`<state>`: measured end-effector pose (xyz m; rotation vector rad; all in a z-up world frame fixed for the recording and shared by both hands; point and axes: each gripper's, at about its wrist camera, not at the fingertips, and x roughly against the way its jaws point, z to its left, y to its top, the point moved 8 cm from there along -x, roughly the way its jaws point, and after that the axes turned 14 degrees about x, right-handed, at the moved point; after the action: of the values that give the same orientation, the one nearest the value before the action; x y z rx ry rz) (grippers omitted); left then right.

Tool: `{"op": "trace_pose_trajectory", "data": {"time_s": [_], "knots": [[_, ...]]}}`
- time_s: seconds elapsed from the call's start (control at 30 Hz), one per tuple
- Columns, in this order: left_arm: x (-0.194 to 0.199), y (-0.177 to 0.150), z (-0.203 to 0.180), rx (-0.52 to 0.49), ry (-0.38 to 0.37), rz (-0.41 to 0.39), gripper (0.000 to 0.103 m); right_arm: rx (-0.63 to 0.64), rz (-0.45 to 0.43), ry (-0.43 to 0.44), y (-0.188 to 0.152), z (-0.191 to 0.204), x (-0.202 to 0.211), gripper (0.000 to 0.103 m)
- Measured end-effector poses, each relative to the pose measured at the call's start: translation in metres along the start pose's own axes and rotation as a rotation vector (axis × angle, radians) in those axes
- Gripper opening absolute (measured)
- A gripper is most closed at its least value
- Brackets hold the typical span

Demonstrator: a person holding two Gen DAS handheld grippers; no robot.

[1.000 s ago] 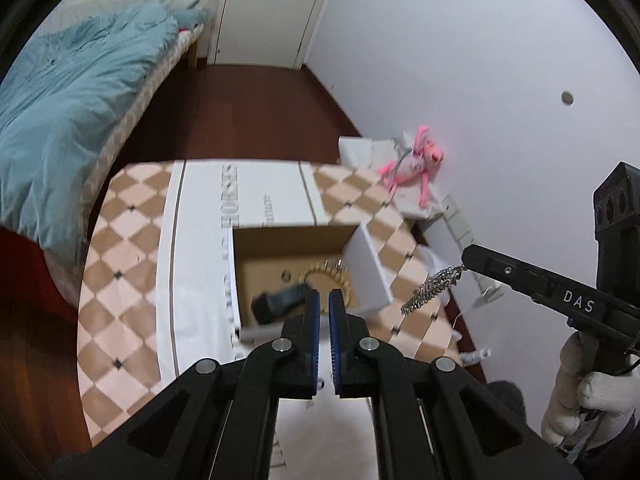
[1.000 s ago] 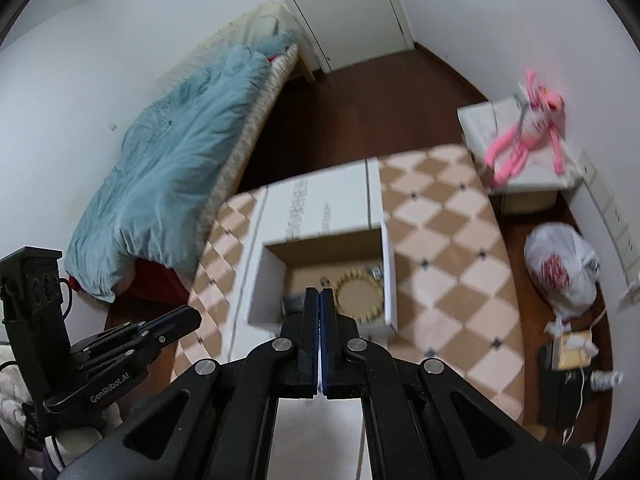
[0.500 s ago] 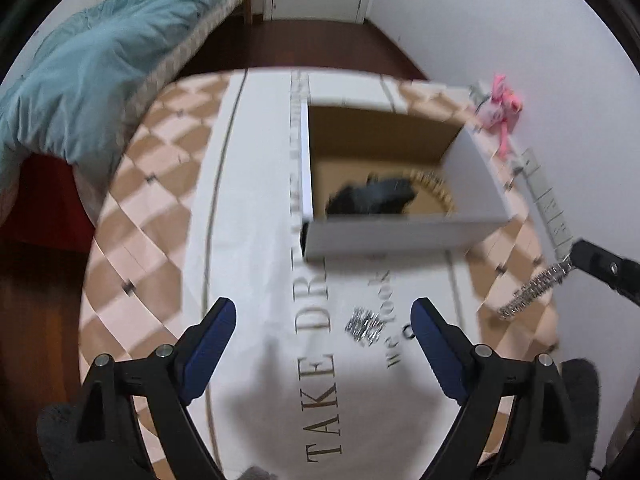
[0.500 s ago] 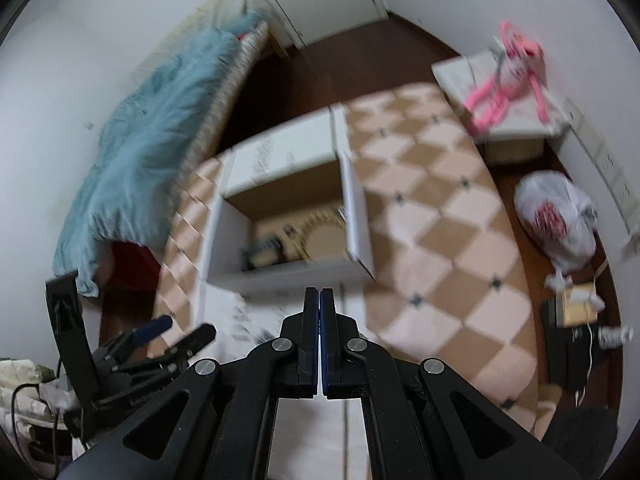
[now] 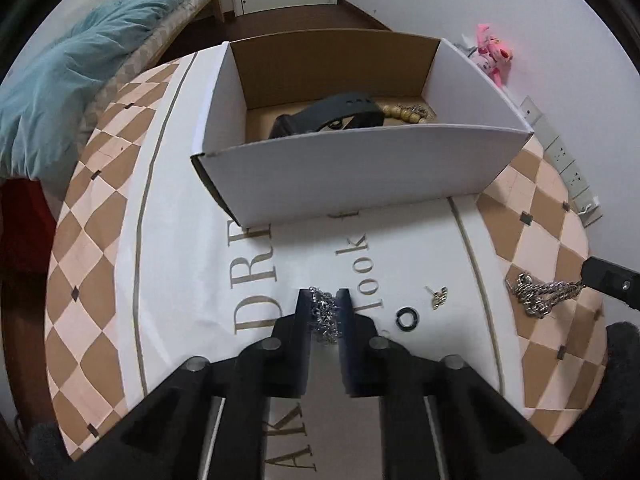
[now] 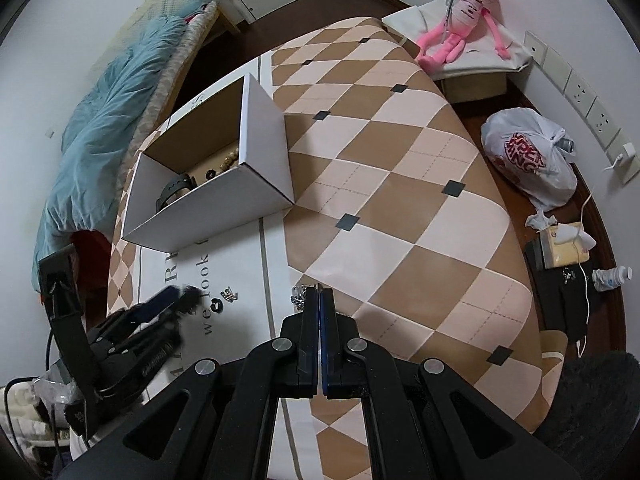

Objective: Organize jewelry
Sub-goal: 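Grasp another silver chain with the left gripper, then lower the chains into the box and open both grippers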

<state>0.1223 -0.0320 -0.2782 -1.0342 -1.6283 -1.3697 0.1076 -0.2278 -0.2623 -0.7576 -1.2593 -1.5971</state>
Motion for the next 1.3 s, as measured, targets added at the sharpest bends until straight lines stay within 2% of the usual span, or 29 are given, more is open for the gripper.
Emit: {"op": "trace_pose_trajectory", "data": {"time_s": [0.13, 0.33, 0.57, 0.67, 0.8, 0.93, 1.13, 1.3], "knots": [[0.018, 0.006, 0.001, 0.017, -0.044, -0.023, 0.004, 0.015, -0.019, 0.017, 0.008, 0.007, 0.010, 0.000], [0.073, 0.030, -0.004, 0.037, -0.144, -0.070, 0.004, 0.058, -0.088, 0.065, 0.040, 0.029, 0.044, 0.000], [0.138, 0.088, -0.012, 0.064, -0.265, -0.143, 0.004, 0.126, -0.197, 0.132, 0.097, 0.063, 0.093, 0.000], [0.149, 0.114, -0.015, 0.060, -0.282, -0.160, 0.004, 0.175, -0.232, 0.132, 0.128, 0.079, 0.106, 0.000], [0.138, 0.142, -0.011, 0.066, -0.265, -0.160, 0.004, 0.229, -0.219, 0.107, 0.159, 0.094, 0.094, 0.000], [0.104, 0.162, -0.008, 0.085, -0.258, -0.080, 0.004, 0.256, -0.154, 0.093, 0.176, 0.102, 0.061, 0.000], [0.061, 0.166, -0.003, 0.113, -0.252, 0.016, 0.004, 0.279, -0.050, 0.077, 0.190, 0.111, 0.004, 0.000], [0.039, 0.169, 0.007, 0.148, -0.186, 0.069, 0.006, 0.294, 0.011, 0.085, 0.201, 0.117, -0.026, 0.000]]}}
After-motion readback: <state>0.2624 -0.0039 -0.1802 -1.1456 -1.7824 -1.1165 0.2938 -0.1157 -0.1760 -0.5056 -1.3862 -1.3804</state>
